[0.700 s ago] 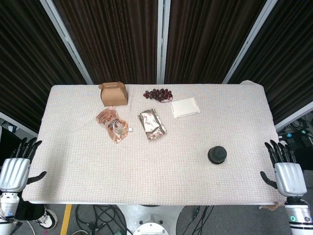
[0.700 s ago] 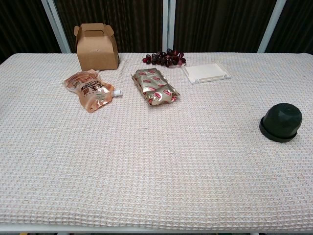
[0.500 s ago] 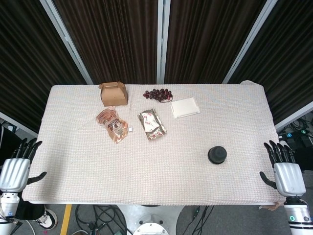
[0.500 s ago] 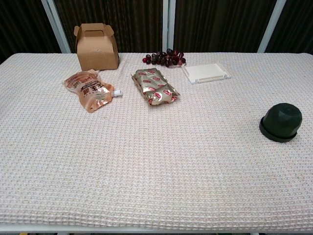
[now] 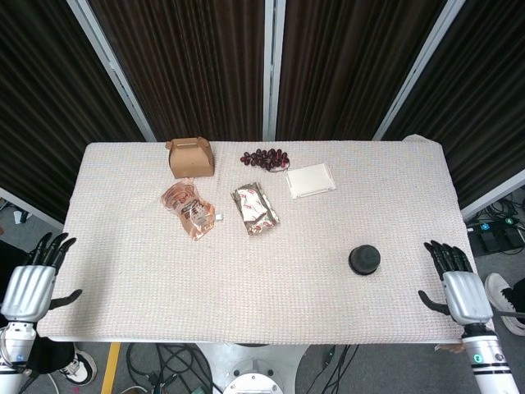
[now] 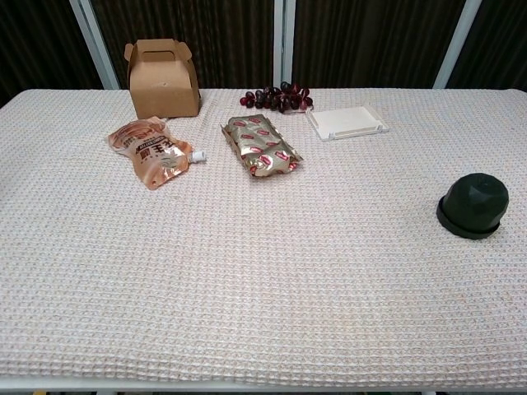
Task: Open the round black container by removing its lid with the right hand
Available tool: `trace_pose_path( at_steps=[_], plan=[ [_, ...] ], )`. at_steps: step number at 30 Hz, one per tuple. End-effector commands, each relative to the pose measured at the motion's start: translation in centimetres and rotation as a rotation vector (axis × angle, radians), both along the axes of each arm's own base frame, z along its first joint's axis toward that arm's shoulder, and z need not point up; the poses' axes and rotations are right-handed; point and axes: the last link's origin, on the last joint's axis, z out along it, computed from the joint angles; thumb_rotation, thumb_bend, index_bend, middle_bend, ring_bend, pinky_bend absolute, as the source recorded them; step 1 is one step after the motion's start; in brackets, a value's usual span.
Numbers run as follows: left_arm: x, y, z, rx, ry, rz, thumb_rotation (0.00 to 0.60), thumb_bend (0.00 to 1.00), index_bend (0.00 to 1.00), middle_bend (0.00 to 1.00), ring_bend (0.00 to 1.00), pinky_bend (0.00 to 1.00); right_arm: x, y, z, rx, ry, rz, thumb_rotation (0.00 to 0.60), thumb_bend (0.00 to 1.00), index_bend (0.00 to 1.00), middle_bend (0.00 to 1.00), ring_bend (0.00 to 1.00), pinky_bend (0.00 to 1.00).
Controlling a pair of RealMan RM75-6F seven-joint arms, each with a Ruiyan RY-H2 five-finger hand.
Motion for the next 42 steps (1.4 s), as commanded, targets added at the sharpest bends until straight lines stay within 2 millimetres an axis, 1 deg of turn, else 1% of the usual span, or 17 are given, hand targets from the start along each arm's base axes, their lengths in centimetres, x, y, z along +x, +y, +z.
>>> trace_pose_path(
  at_steps=[1,7,10,12,16,21,28,35,39,42],
  plan=[
    [-0.3,-0.1,0.0,-0.003,0.004,0.001,0.6,0.02,0.11,0.07,0.0,0.23,-0.3,-1.3,-1.7,-0.002,-0.067,-0.002,0.6,0.16,0.0,0.09,0.0,0.0],
    [-0.9,-0.1,-0.1,-0.006,-0.005,0.01,0.6,0.02,0.11,0.07,0.0,0.23,-1.1,-3.9,-4.8,-0.005,-0.204,-0.006,0.6,0.16,0.0,0.15,0.0,0.0],
    [-1.1,-0.1,0.2,0.0,0.004,0.0,0.6,0.02,0.11,0.07,0.0,0.22,-1.7,-5.0,-6.3,0.039,-0.192,-0.004,0.6,0.15,0.02,0.19,0.0,0.0],
    [-1.2,-0.2,0.3,0.005,0.004,0.005,0.6,0.02,0.11,0.07,0.0,0.22,-1.6,-5.5,-7.0,0.067,-0.191,0.0,0.6,0.13,0.02,0.19,0.0,0.0],
    [-1.3,-0.3,0.6,0.013,-0.007,0.012,0.6,0.02,0.11,0.07,0.0,0.22,-0.8,-6.0,-8.2,0.107,-0.195,0.026,0.6,0.1,0.02,0.18,0.0,0.0],
    [-1.5,-0.3,0.6,-0.001,-0.012,0.021,0.6,0.02,0.11,0.07,0.0,0.22,-0.3,-6.2,-9.1,0.127,-0.2,0.022,0.6,0.1,0.02,0.16,0.0,0.0],
    [-1.7,-0.2,0.4,-0.011,-0.011,0.025,0.6,0.02,0.11,0.07,0.0,0.22,-0.4,-6.5,-10.1,0.162,-0.186,-0.018,0.6,0.05,0.0,0.09,0.0,0.0],
    [-1.7,0.0,0.5,-0.005,-0.009,0.024,0.6,0.02,0.11,0.07,0.0,0.22,0.0,-7.0,-11.2,0.183,-0.181,-0.023,0.6,0.04,0.0,0.1,0.0,0.0],
    [-1.7,-0.1,0.6,-0.008,-0.005,0.025,0.6,0.02,0.11,0.07,0.0,0.22,0.1,-7.4,-11.6,0.176,-0.192,-0.028,0.6,0.07,0.0,0.1,0.0,0.0],
    [-1.9,-0.1,0.5,-0.016,-0.009,0.032,0.6,0.02,0.11,0.07,0.0,0.22,0.2,-7.5,-11.8,0.17,-0.213,-0.03,0.6,0.07,0.0,0.12,0.0,0.0]
  ],
)
